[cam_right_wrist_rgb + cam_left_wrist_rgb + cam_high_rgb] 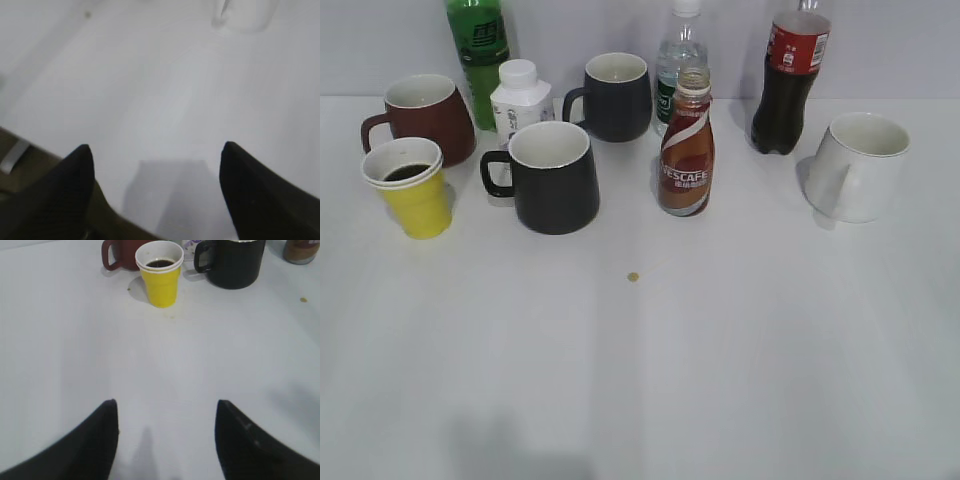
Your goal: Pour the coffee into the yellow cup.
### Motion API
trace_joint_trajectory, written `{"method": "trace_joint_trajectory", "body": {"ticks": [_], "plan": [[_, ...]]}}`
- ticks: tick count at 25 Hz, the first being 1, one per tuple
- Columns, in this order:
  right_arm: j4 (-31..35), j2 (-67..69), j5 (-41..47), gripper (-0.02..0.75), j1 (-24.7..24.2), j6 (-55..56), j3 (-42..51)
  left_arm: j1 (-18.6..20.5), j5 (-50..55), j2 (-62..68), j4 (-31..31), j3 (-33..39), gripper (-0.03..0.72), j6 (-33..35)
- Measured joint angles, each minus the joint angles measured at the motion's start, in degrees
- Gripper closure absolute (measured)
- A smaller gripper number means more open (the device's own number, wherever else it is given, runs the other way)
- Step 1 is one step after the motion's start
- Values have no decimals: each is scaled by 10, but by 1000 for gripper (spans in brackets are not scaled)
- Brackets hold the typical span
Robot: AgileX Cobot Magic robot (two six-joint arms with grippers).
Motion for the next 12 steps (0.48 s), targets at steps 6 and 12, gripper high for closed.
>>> {"method": "trace_joint_trajectory", "body": {"ticks": [6, 12], "plan": [[-4, 6, -27, 152, 0, 0, 15, 0, 0, 0, 0, 0, 223, 0], [-4, 10, -34, 151, 0, 2, 15, 0, 0, 0, 1, 0, 238, 0]]}}
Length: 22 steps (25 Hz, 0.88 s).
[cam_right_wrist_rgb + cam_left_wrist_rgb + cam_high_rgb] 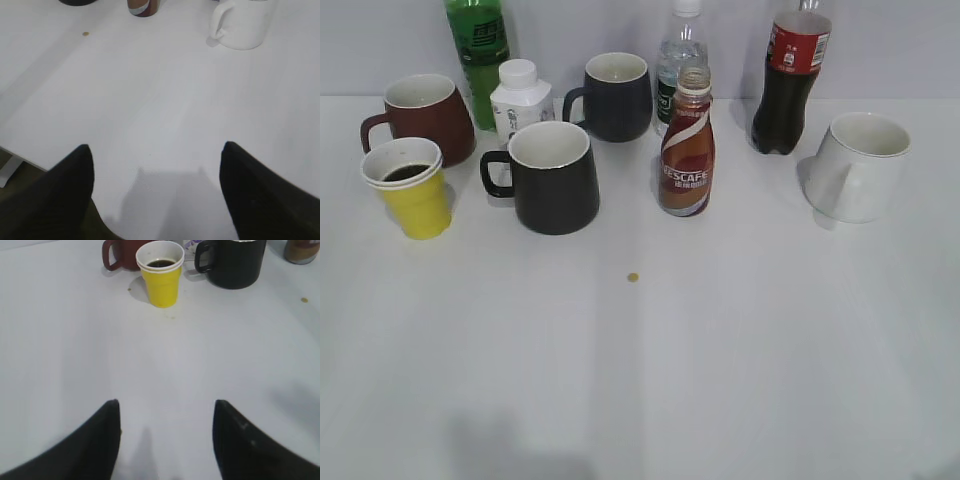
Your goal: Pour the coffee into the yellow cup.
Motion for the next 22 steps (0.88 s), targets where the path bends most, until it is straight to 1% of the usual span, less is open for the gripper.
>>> {"method": "trace_joint_trajectory", "body": {"ticks": [7, 9, 11, 13, 17, 19, 22], "plan": [[0, 0, -2, 151, 0, 0, 0, 0, 0, 0, 0, 0, 258, 0], [0, 3, -3, 151, -10, 0, 0, 0, 0, 0, 0, 0, 262, 0], [0, 3, -3, 151, -46, 0, 0, 2, 0, 0, -1, 0, 263, 0], [0, 3, -3, 152, -97, 0, 0, 17, 0, 0, 0, 0, 263, 0], [0, 3, -3, 152, -184, 0, 0, 70, 0, -15, 0, 0, 264, 0], [0, 3, -3, 152, -209, 0, 0, 90, -1, -34, 0, 0, 265, 0], [0, 2, -4, 152, -222, 0, 0, 95, 0, -40, 0, 1, 265, 0]]}}
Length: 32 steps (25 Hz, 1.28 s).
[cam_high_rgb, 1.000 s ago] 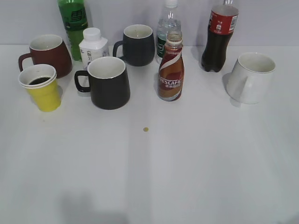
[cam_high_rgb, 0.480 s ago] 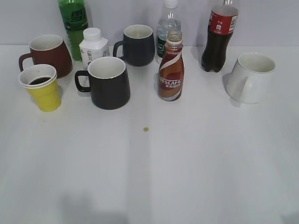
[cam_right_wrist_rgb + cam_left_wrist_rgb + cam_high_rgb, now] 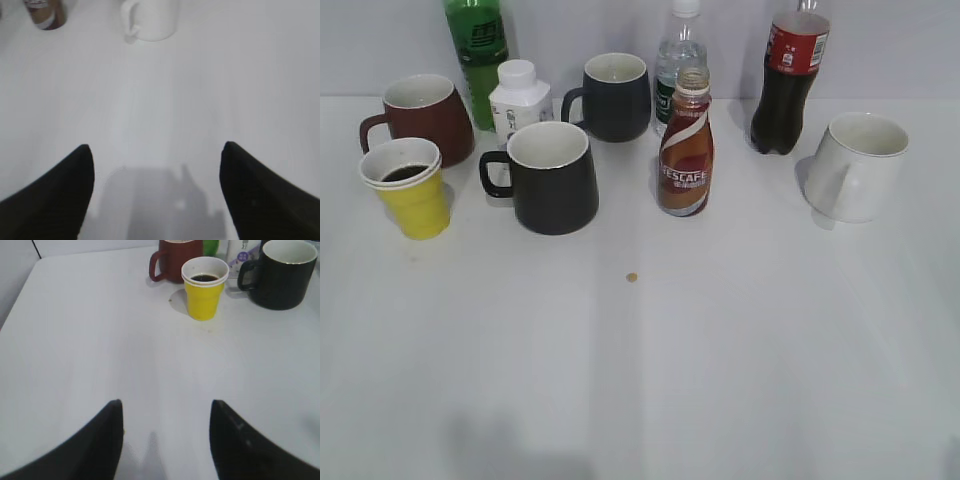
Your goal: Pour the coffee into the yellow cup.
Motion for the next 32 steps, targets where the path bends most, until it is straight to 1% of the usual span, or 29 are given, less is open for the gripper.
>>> {"method": "trace_joint_trajectory", "body": {"ticks": [18, 25, 27, 32], "plan": [[1, -15, 0, 152, -2, 0, 0, 1, 0, -1, 0, 0, 279, 0], [1, -15, 0, 152, -2, 0, 0, -23, 0, -1, 0, 0, 308, 0], [1, -15, 0, 152, -2, 0, 0, -20, 0, -1, 0, 0, 317, 0], [1, -15, 0, 151, -2, 0, 0, 5, 0, -1, 0, 0, 337, 0]]}}
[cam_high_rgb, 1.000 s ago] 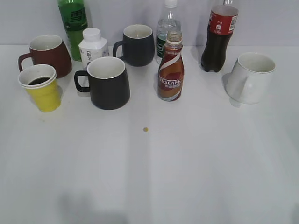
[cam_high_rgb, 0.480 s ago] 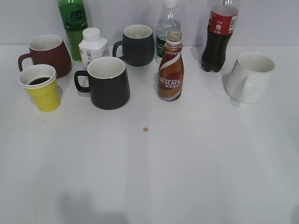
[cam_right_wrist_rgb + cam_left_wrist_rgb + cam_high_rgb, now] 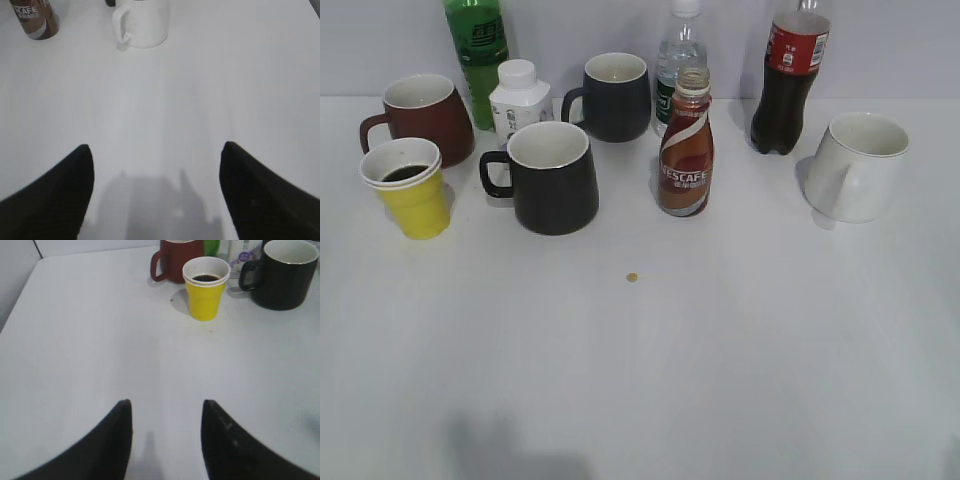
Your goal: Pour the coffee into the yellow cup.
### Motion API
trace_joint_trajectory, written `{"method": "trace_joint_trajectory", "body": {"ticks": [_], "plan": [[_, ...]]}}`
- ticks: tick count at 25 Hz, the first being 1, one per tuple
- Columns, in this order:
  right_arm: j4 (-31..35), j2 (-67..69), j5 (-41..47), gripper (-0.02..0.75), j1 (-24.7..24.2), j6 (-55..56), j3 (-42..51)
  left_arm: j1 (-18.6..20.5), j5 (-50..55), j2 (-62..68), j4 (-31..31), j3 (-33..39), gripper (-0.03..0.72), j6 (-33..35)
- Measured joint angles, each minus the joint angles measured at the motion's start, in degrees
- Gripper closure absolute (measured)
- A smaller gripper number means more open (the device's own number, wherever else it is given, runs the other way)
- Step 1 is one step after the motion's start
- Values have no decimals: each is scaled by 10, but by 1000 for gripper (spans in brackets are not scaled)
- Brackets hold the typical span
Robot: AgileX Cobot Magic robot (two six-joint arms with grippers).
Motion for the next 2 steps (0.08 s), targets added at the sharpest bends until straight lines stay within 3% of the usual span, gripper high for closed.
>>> {"method": "trace_joint_trajectory", "body": {"ticks": [2], "plan": [[0, 0, 0, 151, 0, 0, 0, 3, 0, 0, 0, 0, 347, 0]]}}
